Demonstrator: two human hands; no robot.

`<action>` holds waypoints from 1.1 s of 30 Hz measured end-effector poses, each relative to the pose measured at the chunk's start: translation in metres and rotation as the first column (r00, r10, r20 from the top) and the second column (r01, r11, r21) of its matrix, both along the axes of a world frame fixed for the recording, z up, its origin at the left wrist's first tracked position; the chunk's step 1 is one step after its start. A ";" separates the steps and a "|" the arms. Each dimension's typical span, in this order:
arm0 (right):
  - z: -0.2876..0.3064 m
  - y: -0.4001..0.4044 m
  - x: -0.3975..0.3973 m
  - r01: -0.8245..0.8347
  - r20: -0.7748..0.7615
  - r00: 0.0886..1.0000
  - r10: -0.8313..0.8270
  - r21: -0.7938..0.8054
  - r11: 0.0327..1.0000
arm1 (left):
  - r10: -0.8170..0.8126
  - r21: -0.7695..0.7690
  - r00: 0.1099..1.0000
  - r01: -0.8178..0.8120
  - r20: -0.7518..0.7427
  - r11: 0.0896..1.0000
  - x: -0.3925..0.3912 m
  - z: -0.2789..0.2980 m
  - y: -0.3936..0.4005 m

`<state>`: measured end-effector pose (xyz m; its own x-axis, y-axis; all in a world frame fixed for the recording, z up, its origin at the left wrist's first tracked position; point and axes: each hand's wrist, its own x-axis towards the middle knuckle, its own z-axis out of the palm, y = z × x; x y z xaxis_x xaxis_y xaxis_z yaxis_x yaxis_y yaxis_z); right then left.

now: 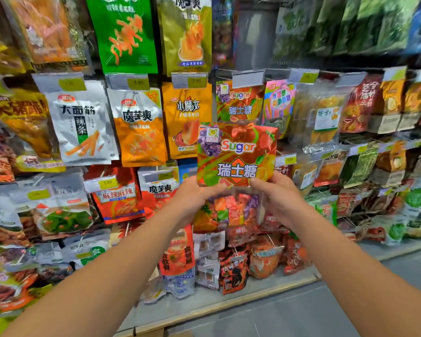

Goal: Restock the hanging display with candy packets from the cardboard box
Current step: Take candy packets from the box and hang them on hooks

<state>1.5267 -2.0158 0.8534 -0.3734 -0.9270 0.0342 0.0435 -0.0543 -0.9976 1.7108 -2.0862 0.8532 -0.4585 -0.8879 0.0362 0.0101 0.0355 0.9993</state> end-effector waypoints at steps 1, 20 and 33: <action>0.004 -0.009 -0.005 0.007 -0.022 1.000 -0.007 0.000 1.000 | 0.007 -0.014 1.000 -0.007 -0.011 1.000 -0.005 0.005 -0.007; 0.109 -0.180 -0.120 0.160 -0.161 0.969 -0.188 -0.176 0.971 | 0.174 -0.063 0.985 -0.172 0.023 0.983 -0.066 0.026 -0.130; 0.149 -0.239 -0.153 0.102 -0.351 0.915 -0.201 -0.282 0.954 | 0.255 -0.173 0.955 -0.228 0.153 0.958 -0.097 0.034 -0.148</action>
<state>1.3742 -2.2553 1.0026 -0.4225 -0.8019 0.4225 -0.3560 -0.2819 -0.8909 1.6137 -2.2346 0.8870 -0.2421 -0.9629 0.1190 -0.1888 0.1671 0.9677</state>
